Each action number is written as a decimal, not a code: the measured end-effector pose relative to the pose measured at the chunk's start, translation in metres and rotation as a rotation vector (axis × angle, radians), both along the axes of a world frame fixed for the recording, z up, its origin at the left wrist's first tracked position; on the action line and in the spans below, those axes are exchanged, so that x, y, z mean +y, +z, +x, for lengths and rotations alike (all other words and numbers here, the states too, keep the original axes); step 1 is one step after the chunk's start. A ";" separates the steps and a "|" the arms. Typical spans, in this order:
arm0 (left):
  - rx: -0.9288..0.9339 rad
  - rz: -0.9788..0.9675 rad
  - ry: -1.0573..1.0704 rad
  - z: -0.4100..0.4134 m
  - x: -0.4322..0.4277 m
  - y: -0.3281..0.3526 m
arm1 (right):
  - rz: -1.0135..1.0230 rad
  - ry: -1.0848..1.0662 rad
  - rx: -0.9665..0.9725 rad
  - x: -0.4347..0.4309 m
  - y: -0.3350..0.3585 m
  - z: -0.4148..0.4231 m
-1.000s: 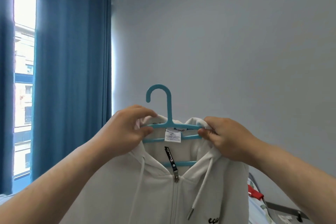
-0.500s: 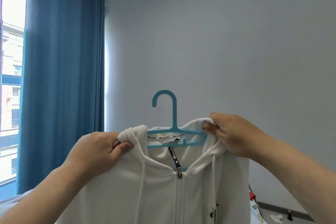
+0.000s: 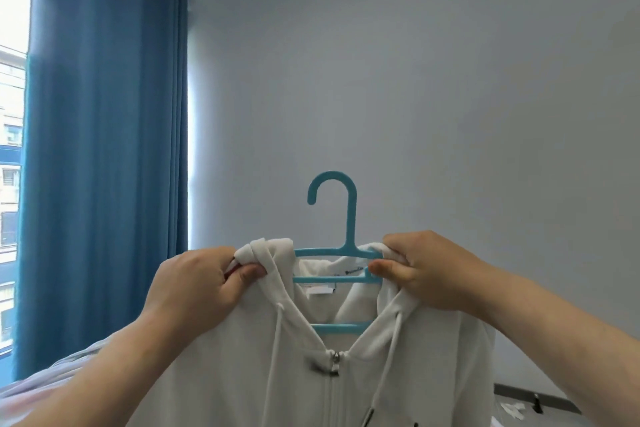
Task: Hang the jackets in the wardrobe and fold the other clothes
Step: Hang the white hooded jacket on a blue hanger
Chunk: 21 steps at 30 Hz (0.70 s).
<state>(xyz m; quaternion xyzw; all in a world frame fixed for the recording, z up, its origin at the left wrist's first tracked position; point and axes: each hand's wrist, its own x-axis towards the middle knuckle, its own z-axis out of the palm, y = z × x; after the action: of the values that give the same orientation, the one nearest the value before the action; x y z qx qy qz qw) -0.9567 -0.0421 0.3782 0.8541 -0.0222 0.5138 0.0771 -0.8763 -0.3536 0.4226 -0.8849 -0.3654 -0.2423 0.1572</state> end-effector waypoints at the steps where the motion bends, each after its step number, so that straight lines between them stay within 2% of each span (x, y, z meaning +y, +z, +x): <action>1: 0.040 -0.001 -0.014 0.000 -0.001 0.003 | 0.005 -0.009 -0.031 -0.001 -0.003 -0.001; 7: 0.173 0.027 -0.096 0.007 -0.031 0.017 | 0.037 -0.091 -0.126 -0.013 -0.004 -0.006; 10: 0.151 0.042 -0.079 0.020 -0.054 0.025 | 0.069 -0.142 -0.155 -0.027 -0.001 -0.007; 13: 0.120 -0.027 -0.068 0.037 -0.079 0.036 | 0.129 -0.205 -0.200 -0.048 0.004 -0.009; 18: -0.009 -0.123 -0.214 0.072 -0.119 0.069 | 0.163 -0.252 -0.268 -0.092 0.036 -0.016; 21: -0.032 -0.201 -0.314 0.094 -0.144 0.088 | 0.198 -0.203 -0.244 -0.128 0.057 -0.024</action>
<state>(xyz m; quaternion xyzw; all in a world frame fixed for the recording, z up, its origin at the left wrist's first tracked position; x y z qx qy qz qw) -0.8624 -0.1863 0.4663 0.8198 -0.1052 0.5086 0.2412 -0.9000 -0.4820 0.4796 -0.8615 -0.2649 -0.3973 0.1728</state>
